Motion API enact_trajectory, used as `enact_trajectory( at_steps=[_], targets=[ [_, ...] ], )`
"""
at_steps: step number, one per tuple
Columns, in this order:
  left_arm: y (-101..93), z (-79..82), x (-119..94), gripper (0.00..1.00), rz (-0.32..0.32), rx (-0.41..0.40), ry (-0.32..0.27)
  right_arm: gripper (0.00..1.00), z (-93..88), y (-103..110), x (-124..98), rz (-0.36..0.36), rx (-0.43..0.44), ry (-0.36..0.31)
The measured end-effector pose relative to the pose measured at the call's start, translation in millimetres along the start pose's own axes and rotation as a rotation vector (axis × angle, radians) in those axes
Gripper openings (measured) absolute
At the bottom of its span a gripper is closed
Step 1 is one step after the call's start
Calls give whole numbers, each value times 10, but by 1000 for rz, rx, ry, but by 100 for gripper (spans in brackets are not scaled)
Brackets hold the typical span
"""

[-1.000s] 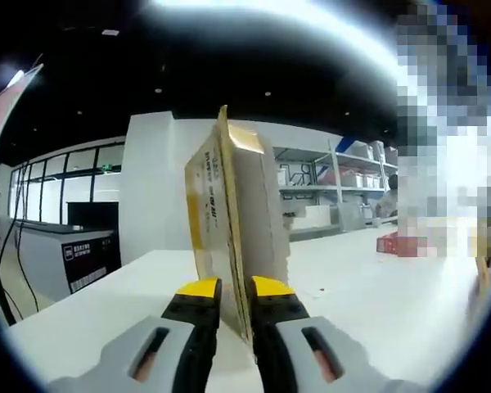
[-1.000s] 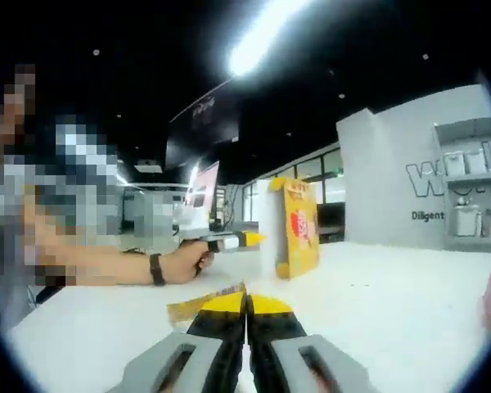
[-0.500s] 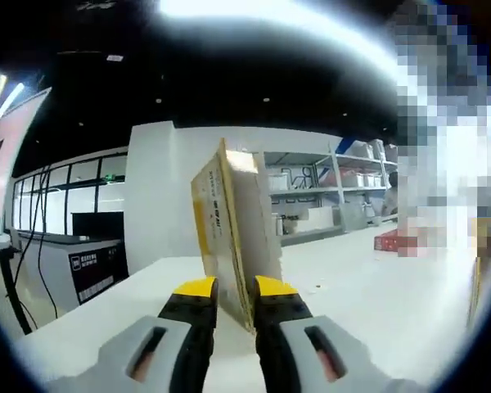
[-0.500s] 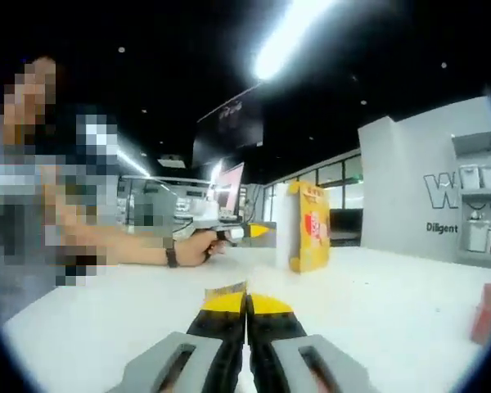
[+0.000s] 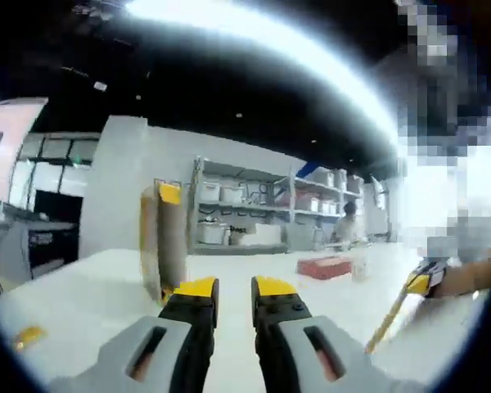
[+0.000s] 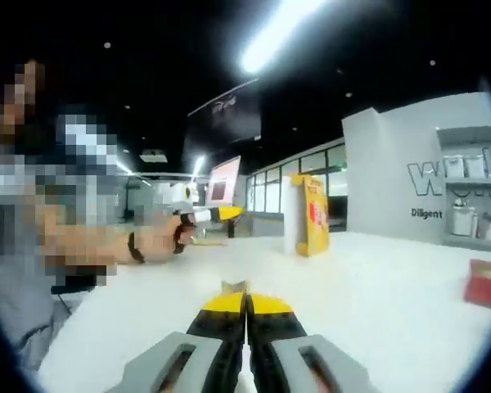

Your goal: Tear open the coffee pouch, take out the coffee, and pour the coffee from the pouch into the cup

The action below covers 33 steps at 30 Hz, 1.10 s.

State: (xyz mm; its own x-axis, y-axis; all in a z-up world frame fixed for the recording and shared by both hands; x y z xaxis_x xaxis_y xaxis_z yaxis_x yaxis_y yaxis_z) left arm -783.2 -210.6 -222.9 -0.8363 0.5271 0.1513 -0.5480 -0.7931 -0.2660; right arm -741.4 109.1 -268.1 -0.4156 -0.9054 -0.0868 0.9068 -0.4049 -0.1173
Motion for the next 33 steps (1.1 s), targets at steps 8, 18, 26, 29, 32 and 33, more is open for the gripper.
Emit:
enact_trajectory(
  at_steps=[8, 18, 26, 29, 32, 33],
  targets=[
    [-777, -183, -641, 22, -172, -12, -68, 1, 37, 596, -388, -43, -18, -11],
    [-1053, -281, -622, 22, -317, 127, -79, 1, 163, 717, -516, -69, 12, -134],
    [-1142, -335, -466, 20, -349, 145, -66, 1, 166, 465, -524, -99, 46, -196],
    [-1216, -358, -455, 20, -390, 80, -74, 1, 178, 417, -511, -109, 60, -219],
    [-1264, -377, -475, 20, -387, 105, -85, 1, 192, 430, -492, -107, 52, -226],
    [-1272, -388, -483, 20, -388, 109, -85, 1, 196, 441, -488, -104, 60, -236]
  ],
)
Point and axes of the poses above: the point that each gripper's makers call its tool centre point, and the gripper's own axes: x roughly forward along the fingers, y roughly to its left, z roughly out of its top, the point moved 6 cm from there along -x, roughly backward along the fingers, and after that the axes turned 3 degrees about -x, right-handed, at the moved point
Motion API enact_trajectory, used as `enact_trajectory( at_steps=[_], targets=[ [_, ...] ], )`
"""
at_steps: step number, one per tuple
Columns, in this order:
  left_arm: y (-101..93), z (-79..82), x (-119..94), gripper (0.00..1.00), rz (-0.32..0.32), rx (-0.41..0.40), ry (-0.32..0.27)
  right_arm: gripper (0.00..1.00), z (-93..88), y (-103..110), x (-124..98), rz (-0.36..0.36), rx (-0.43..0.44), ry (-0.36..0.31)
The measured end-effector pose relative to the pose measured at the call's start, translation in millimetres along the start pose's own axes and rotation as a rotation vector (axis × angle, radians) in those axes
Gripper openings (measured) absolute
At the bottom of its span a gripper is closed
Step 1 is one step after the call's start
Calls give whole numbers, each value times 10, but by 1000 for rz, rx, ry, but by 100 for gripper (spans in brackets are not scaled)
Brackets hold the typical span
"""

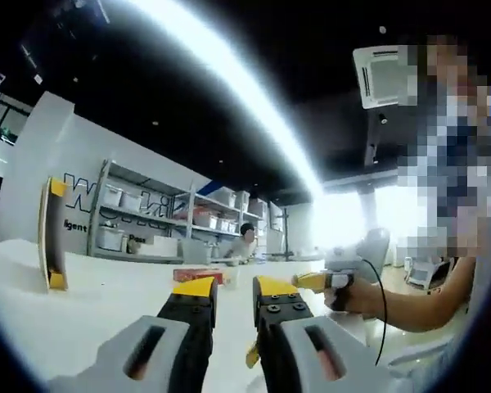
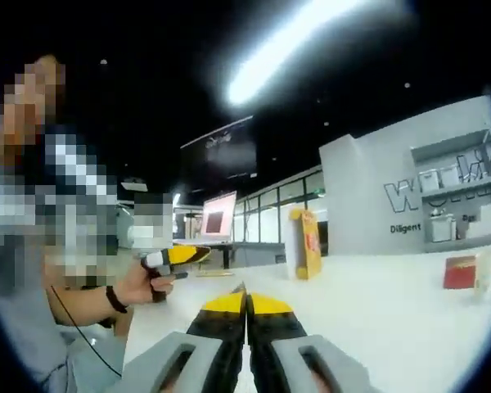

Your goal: Tear open the coffee pouch, take out the coffee, and pour the coffee from the pouch into the cup

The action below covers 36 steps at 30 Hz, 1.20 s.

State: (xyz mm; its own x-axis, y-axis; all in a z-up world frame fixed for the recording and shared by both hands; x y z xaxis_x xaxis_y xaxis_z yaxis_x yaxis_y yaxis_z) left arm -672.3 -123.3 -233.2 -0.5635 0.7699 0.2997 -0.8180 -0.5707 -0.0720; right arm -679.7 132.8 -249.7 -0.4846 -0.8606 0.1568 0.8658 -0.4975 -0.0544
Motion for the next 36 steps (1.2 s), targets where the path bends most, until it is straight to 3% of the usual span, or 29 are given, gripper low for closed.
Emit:
enact_trajectory(
  at_steps=[6, 15, 25, 27, 29, 30, 36],
  targets=[
    [-73, -23, -98, 20, 15, 69, 12, 1, -22, 92, -61, 5, -18, -22],
    [-82, -8, -116, 20, 41, 100, 27, 1, 4, 167, -75, 15, -47, -26],
    [-80, -44, -88, 20, 37, 125, 70, 2, 79, 149, -91, -1, -59, -77],
    [-73, -50, -84, 20, 38, 122, 75, 7, 123, 133, -104, -10, -140, -124],
    [-69, -60, -77, 20, 41, 123, 83, 28, 170, 111, -107, -34, -191, -176],
    [-69, -64, -76, 20, 41, 124, 86, 32, 153, 113, -109, -31, -185, -165],
    [-68, -84, -63, 20, 44, 137, 102, 27, 106, 118, -72, -26, -195, -124]
  ],
)
Point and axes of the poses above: the point that each gripper's makers call its tool centre point, and the gripper's own axes: x roughly forward along the fingers, y roughly to its left, z roughly out of its top, the point moved 6 cm from there along -x, roughly backward along the fingers, and after that the axes turned 3 degrees about -x, right-handed, at the moved point
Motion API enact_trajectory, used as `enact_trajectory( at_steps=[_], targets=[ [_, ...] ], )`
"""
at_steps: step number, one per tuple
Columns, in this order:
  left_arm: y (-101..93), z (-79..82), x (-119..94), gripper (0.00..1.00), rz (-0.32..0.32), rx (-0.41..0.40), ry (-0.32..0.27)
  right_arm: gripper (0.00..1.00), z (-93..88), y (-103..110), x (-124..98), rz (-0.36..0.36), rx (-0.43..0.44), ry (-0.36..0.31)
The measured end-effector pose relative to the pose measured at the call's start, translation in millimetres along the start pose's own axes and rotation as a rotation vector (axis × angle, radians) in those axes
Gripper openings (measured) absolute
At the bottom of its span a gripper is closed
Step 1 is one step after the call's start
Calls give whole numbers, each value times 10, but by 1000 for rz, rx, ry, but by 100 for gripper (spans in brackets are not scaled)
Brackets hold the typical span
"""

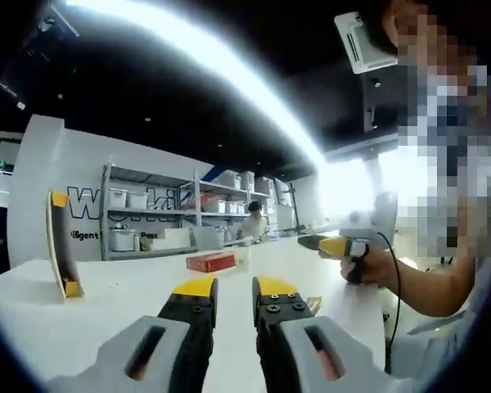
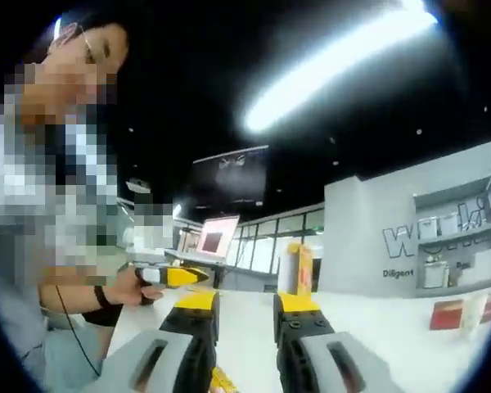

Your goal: Tear open the coffee pouch, take out the coffee, and pour the coffee from the pouch into the cup

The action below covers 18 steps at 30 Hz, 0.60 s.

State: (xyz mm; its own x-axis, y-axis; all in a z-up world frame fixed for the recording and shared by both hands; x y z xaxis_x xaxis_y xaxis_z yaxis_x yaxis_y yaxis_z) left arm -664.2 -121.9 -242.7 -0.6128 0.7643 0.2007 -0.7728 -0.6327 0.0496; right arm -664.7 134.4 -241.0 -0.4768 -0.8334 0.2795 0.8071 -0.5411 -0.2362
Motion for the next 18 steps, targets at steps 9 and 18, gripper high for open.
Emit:
enact_trajectory(
  at_steps=[9, 18],
  targets=[
    [7, -10, 4, 20, -1, 4, 8, 26, -26, -42, -1, -15, 11, 12],
    [-1, -42, 16, 20, -4, 18, 31, 26, -46, -49, 2, -18, 14, 24]
  ],
)
Point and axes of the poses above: the point that each gripper's makers call its tool centre point, and the gripper's own axes: x roughly forward along the fingers, y roughly to its left, z roughly out of its top, the point moved 6 cm from there along -x, roughly backward along the fingers, and after that the axes turned 3 degrees about -x, right-handed, at the moved point
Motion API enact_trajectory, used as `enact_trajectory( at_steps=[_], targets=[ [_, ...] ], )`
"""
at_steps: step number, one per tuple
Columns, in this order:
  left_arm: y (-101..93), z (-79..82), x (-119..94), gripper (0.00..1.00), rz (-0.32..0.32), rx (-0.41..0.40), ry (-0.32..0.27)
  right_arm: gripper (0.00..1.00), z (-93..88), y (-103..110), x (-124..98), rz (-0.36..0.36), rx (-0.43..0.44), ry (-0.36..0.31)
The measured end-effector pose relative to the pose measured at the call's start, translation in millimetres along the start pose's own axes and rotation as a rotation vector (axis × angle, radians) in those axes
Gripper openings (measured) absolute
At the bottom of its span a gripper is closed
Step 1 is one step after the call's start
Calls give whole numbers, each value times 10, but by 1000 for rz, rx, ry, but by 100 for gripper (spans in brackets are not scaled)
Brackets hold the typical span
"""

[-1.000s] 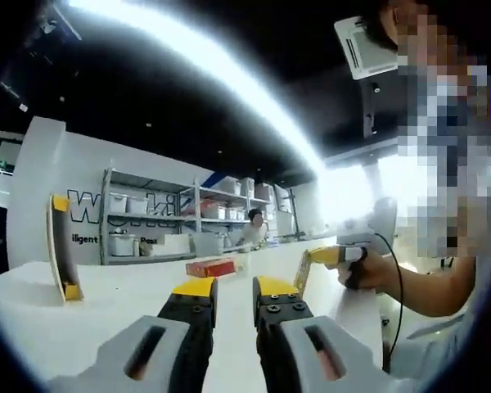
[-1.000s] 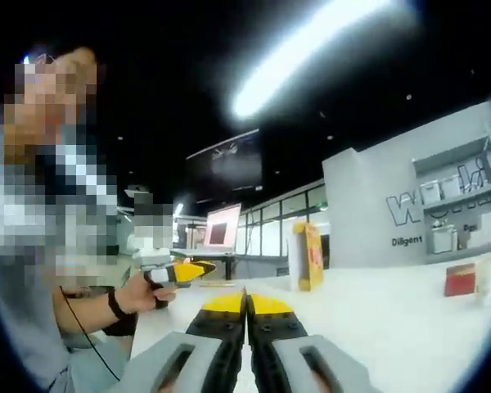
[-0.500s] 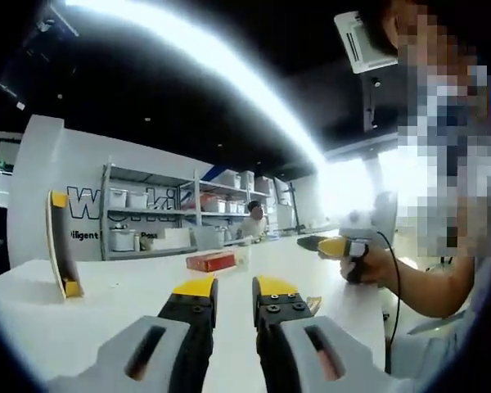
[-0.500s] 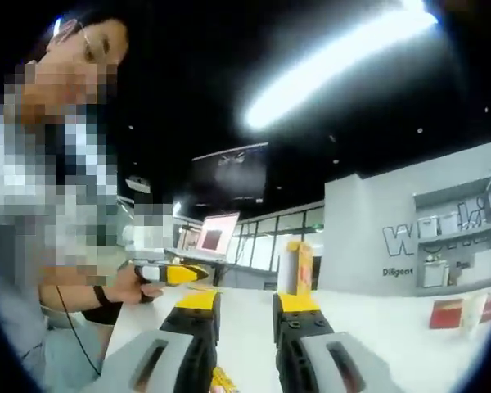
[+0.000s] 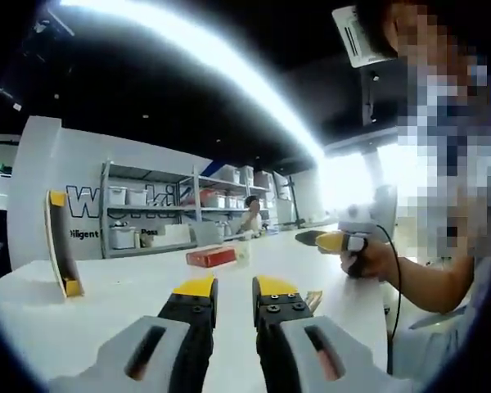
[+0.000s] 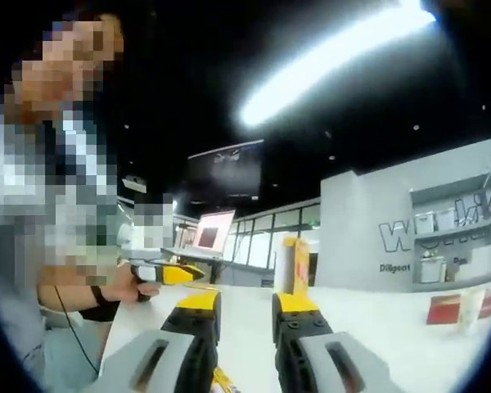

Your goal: Tear open the coffee pouch, take out the coffee, and pour the coffee from the pouch into the cup

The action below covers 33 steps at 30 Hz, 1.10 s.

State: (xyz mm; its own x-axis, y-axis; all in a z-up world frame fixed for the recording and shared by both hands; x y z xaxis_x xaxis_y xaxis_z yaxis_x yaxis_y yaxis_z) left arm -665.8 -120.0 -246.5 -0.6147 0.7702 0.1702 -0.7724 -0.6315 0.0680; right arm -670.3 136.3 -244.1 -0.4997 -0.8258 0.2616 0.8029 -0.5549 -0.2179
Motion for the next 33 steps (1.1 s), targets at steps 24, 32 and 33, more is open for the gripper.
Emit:
enact_trajectory(
  at_steps=[24, 32, 33],
  targets=[
    [1, 4, -65, 20, 20, 52, -10, 25, -63, 60, 23, -15, -18, 38],
    [26, -56, -21, 20, 18, 32, 34, 25, -81, 18, 35, -32, -23, 49],
    [15, -59, -13, 20, 17, 37, 38, 24, -84, 24, 39, -32, -25, 53]
  ],
)
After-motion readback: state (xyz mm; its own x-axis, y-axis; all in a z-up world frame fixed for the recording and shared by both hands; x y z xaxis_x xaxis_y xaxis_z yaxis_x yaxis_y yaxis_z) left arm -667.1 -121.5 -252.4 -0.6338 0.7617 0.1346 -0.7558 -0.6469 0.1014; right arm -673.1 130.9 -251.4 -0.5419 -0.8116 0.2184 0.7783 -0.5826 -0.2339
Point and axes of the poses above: the point that each gripper's makers call its tool centre point, and the gripper's own axes: x roughly forward along the fingers, y roughly to its left, z roughly out of its top, the point moved 6 cm from there along -x, roughly backward along the fingers, and after that the axes turned 3 degrees about -x, right-handed, at the moved point
